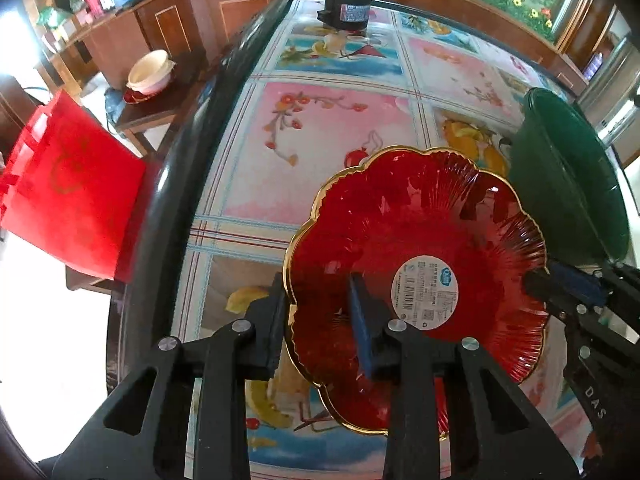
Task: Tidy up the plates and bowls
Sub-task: 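Stack the smaller red plate onto the large red plate with the left tool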
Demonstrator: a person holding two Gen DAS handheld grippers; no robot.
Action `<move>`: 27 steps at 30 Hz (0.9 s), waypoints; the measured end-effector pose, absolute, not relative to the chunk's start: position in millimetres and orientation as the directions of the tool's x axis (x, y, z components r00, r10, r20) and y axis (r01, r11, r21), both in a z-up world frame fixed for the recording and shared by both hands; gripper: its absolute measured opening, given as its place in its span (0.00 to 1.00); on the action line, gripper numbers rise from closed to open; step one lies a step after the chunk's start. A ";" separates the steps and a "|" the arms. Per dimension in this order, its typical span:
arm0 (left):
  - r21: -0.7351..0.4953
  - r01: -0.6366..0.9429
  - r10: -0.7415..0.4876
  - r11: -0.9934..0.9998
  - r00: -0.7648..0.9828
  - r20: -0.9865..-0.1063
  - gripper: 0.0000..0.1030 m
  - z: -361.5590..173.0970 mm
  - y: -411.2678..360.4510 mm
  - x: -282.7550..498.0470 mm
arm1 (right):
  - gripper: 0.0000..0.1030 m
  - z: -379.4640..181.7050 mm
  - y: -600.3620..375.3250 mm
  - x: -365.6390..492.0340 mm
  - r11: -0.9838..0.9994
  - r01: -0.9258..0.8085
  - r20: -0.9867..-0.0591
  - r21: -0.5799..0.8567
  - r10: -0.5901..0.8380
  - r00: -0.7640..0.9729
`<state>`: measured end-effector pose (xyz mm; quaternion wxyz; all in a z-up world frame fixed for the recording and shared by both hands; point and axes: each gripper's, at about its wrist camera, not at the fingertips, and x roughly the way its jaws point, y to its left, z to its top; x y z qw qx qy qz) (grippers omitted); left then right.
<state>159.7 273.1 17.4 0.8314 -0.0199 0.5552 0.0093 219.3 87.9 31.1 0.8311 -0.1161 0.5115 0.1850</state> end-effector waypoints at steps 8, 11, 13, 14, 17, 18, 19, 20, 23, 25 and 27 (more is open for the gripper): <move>-0.052 -0.065 -0.021 0.996 0.407 -0.913 0.25 32.3 282.2 149.4 | 0.11 42.2 90.5 210.2 0.901 -0.434 -0.879 -0.007 0.201 0.432; -0.058 -0.073 -0.021 0.996 0.427 -0.904 0.25 44.4 283.5 143.2 | 0.11 52.5 92.5 206.0 0.899 -0.439 -0.868 -0.009 0.211 0.449; -0.067 -0.076 -0.027 0.995 0.436 -0.899 0.24 52.3 285.0 136.2 | 0.11 60.0 93.0 201.4 0.896 -0.444 -0.863 -0.011 0.216 0.457; -0.069 -0.076 -0.028 0.995 0.441 -0.897 0.24 55.5 285.4 133.2 | 0.11 63.0 92.9 199.1 0.895 -0.447 -0.860 -0.011 0.219 0.461; -0.077 -0.078 -0.033 0.994 0.456 -0.890 0.24 66.8 285.5 116.6 | 0.11 73.5 91.8 187.0 0.888 -0.459 -0.849 -0.011 0.234 0.474; -0.080 -0.079 -0.035 0.994 0.461 -0.887 0.24 70.6 285.6 109.8 | 0.11 76.3 91.6 183.3 0.887 -0.462 -0.845 -0.012 0.238 0.478; -0.081 -0.080 -0.035 0.993 0.465 -0.884 0.24 73.6 285.2 103.3 | 0.11 79.2 91.4 179.0 0.885 -0.466 -0.842 -0.012 0.243 0.482; -0.081 -0.081 -0.034 0.993 0.471 -0.881 0.24 76.5 284.6 96.8 | 0.11 82.1 91.2 173.8 0.883 -0.470 -0.840 -0.009 0.248 0.483; -0.077 -0.091 -0.024 0.993 0.483 -0.875 0.24 85.4 284.7 75.5 | 0.11 89.2 91.2 157.0 0.875 -0.485 -0.831 -0.012 0.261 0.491; -0.073 -0.099 -0.015 0.992 0.493 -0.870 0.24 89.6 283.9 60.1 | 0.11 92.7 92.3 147.1 0.869 -0.495 -0.825 -0.015 0.269 0.497; -0.064 -0.108 -0.002 0.992 0.494 -0.869 0.24 91.0 283.4 45.9 | 0.11 95.7 94.3 135.4 0.861 -0.508 -0.821 -0.021 0.275 0.500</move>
